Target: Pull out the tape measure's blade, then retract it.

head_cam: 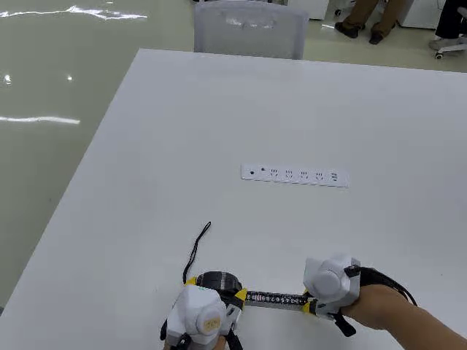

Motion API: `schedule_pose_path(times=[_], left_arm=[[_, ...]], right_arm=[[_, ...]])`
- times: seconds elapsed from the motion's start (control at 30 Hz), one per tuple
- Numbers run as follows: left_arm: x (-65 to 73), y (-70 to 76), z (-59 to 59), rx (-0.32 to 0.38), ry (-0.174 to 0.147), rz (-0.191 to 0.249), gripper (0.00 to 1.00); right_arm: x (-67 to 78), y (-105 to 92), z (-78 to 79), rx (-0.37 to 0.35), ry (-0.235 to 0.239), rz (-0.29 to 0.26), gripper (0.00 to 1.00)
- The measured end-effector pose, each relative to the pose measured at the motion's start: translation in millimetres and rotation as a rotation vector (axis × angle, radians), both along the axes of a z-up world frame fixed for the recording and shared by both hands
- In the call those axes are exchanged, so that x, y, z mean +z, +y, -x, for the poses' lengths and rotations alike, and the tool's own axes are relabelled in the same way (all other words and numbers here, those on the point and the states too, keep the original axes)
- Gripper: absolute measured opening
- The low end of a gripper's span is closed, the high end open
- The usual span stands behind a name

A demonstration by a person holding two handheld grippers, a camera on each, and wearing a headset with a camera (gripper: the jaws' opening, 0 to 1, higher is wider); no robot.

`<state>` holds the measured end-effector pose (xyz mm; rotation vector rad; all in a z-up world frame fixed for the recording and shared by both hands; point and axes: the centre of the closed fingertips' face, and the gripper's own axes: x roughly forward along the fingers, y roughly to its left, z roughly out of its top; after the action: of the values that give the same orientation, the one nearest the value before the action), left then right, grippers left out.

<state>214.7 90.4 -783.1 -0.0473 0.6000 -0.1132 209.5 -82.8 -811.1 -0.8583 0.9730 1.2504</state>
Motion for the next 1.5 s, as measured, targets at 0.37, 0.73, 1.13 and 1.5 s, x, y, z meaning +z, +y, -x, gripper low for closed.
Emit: schedule_pose_path(times=[0.37,0.73,1.13,1.5], left_arm=[[5.3,-0.8,1.7,0.002,0.004,0.005,0.57],[10.0,-1.5,4.1,0.003,0.002,0.005,0.57],[6.3,0.3,2.5,0.007,0.001,0.009,0.57],[4.3,-0.1,1.1,0.003,0.001,0.009,0.57]], right_arm=[[-1.7,9.3,0.7,0.004,0.002,-0.013,0.12],[1.3,19.5,3.2,-0.011,0.014,-0.029,0.12],[-1.1,30.7,4.2,-0.006,0.013,-0.039,0.12],[-3.1,42.3,4.2,-0.006,0.014,-0.053,0.12]])
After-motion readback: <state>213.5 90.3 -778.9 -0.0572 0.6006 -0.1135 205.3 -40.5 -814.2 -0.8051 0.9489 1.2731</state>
